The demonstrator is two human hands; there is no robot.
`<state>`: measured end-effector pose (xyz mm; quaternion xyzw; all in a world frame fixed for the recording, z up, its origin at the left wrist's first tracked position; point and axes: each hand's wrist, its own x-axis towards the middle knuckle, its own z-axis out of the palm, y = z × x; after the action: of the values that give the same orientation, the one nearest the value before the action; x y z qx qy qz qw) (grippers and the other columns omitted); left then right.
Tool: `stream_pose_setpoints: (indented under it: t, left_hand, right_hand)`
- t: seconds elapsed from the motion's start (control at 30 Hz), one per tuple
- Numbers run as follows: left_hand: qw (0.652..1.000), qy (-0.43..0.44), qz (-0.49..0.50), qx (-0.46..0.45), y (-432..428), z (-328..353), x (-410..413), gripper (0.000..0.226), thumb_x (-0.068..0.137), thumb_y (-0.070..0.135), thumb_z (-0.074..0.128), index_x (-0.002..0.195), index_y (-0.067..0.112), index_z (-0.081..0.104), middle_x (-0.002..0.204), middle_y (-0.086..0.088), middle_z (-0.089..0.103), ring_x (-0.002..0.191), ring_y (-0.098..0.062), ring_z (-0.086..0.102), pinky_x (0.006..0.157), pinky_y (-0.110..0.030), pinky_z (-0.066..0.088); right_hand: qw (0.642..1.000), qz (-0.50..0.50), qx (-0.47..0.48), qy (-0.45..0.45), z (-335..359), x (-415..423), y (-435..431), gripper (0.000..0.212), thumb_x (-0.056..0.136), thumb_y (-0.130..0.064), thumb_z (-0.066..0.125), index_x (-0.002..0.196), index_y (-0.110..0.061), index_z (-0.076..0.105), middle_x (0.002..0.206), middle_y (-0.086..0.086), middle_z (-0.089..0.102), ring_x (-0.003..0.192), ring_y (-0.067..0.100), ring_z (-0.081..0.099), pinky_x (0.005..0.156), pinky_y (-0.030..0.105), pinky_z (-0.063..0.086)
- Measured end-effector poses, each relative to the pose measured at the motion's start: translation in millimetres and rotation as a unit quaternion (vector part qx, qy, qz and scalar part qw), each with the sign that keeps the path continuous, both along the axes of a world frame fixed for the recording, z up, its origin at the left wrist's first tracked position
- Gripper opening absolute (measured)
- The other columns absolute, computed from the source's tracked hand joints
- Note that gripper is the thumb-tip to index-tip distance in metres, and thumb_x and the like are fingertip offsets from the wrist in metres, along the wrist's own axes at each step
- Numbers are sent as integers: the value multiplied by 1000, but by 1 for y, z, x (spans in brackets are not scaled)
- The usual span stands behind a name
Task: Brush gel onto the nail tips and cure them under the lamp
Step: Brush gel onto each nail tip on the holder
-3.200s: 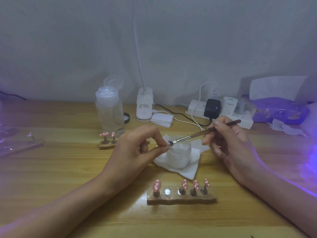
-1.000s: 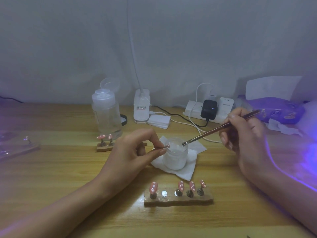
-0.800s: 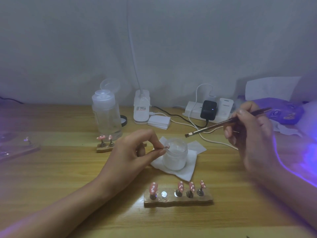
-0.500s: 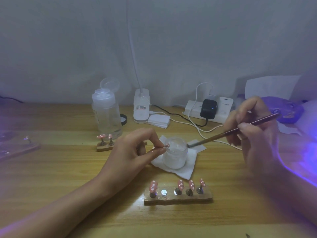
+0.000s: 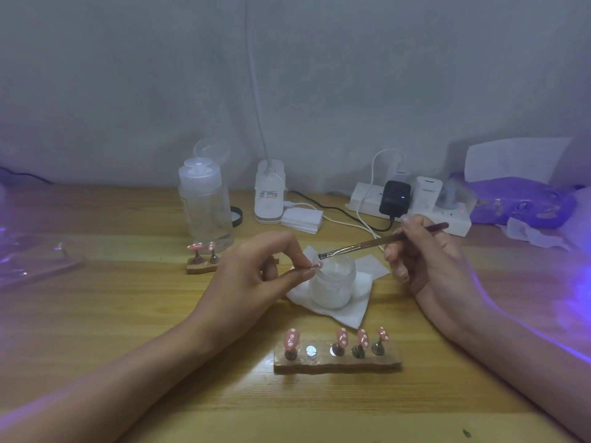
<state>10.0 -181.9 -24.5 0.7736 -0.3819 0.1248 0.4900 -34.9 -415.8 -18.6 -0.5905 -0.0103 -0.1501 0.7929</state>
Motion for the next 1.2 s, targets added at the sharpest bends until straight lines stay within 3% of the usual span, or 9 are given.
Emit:
stream_pose_setpoints:
  t: [0.17, 0.37, 0.53, 0.73, 0.93, 1.07, 1.2]
  left_hand:
    - [1000, 7, -1, -8, 0, 1, -1, 20, 80, 36, 70, 80, 16, 68, 67, 23, 57, 48, -6, 37, 52, -13, 32]
    - [1000, 3, 5, -3, 0, 1, -1, 12, 82, 22, 75, 79, 13, 67, 59, 27, 52, 47, -5, 34, 52, -11, 30]
    - [1000, 4, 0, -11, 0, 2, -2, 21, 79, 33, 71, 80, 12, 68, 62, 25, 54, 48, -5, 35, 53, -10, 30]
    - [1000, 0, 4, 6, 1, 0, 0, 10, 83, 14, 77, 79, 13, 68, 61, 32, 55, 46, -3, 38, 52, -6, 30]
    - [1000, 8, -4, 1, 1, 0, 0, 12, 83, 12, 78, 77, 16, 68, 59, 32, 55, 47, 2, 44, 51, -3, 30]
    - [999, 38, -7, -10, 2, -4, 3, 10, 82, 18, 79, 78, 18, 70, 66, 25, 63, 50, 1, 48, 51, -5, 33]
    - [996, 75, -8, -38, 4, 3, 2, 7, 81, 20, 78, 81, 17, 72, 81, 5, 73, 60, -7, 61, 55, -14, 44]
  right_hand:
    - [1000, -10, -17, 16, 1, -1, 1, 24, 83, -35, 61, 61, -28, 57, 57, 4, 62, 45, 10, 50, 44, 16, 42]
    - [1000, -2, -31, -4, 0, -1, 1, 20, 85, -36, 61, 71, -23, 54, 62, 7, 66, 45, 12, 49, 44, 17, 41]
    - [1000, -25, -3, 2, 0, 0, 0, 20, 84, -34, 60, 66, -26, 55, 61, 7, 65, 38, 9, 37, 40, 15, 32]
    - [1000, -26, -16, 0, -1, 1, -1, 23, 99, -22, 52, 76, -18, 49, 61, 10, 65, 36, 8, 32, 39, 14, 30]
    - [999, -9, -29, -22, -2, 0, 1, 23, 93, -29, 56, 71, -24, 53, 63, 10, 67, 38, 9, 34, 41, 14, 33]
    - [999, -34, -25, -15, -3, 1, -1, 31, 101, -17, 50, 70, -22, 52, 60, 12, 64, 37, 9, 33, 40, 15, 31]
    - [998, -56, -11, -26, 0, -2, -2, 29, 102, -16, 49, 73, -17, 48, 57, 10, 62, 36, 9, 33, 39, 16, 28]
